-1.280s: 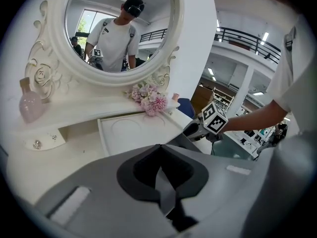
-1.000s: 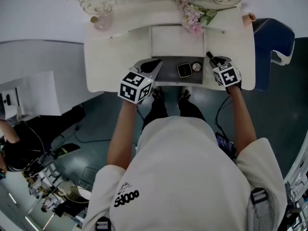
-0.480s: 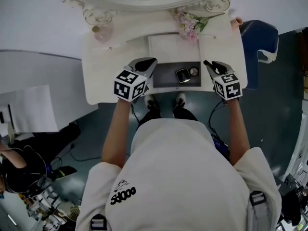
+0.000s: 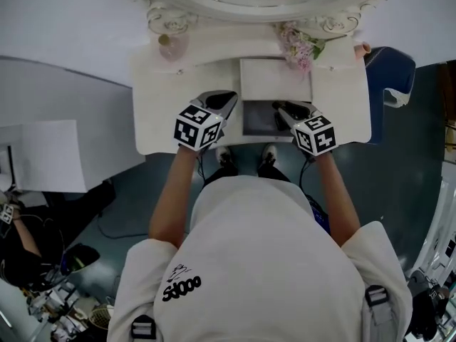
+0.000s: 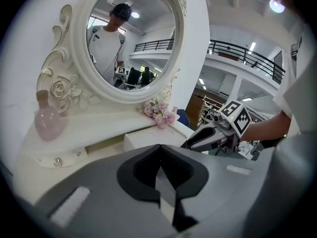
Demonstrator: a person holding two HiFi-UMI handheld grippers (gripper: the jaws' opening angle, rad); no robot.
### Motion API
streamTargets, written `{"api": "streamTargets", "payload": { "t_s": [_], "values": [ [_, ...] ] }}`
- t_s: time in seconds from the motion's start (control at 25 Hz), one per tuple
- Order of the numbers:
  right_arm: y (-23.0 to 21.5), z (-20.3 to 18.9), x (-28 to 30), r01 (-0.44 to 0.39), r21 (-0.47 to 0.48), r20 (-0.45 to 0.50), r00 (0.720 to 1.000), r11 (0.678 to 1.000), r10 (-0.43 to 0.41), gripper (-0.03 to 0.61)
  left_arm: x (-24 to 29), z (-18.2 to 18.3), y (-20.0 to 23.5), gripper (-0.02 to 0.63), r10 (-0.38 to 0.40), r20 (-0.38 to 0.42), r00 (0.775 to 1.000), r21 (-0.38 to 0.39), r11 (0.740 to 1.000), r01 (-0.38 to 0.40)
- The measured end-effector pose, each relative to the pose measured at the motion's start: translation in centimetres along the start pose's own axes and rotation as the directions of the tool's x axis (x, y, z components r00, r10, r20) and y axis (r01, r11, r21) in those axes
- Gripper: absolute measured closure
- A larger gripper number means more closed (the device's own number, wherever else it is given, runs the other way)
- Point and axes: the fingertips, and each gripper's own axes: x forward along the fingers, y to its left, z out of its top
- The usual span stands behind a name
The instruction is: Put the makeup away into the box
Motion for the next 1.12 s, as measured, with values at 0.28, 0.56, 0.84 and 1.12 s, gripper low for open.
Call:
{"api": "streamTargets", "payload": {
  "t_s": [0.28,0.56,0.84,1.12],
  "values": [
    [3.6,-1.5,5.9,-0.033,-0.017,-0.077,0.997,0.999,0.032,0.482,-2.1,-2.9,2.5,0.597,0.056,-0.043,0.998,-0.064,0.996,-0.058],
    [4.1,-3.0,8.1,-0.032,-0.143,-0.163,0.987,0.989,0.009,0.480,-3.1,-4.5,3.8,0.597,0.076,-0.049,0.996,-0.121,0.989,-0.082],
    [4.1,-5.7,9.0,-0.037,-0.222,-0.255,0.967,0.974,-0.022,0.479,-3.1,-5.3,3.3,0.597,0.042,-0.061,0.997,-0.125,0.991,-0.049],
    [3.7,-7.4,9.3,-0.045,-0.210,-0.320,0.947,0.977,-0.025,0.466,-3.8,-6.5,3.2,0.597,0.002,-0.119,0.993,-0.095,0.995,-0.013]
  ]
}}
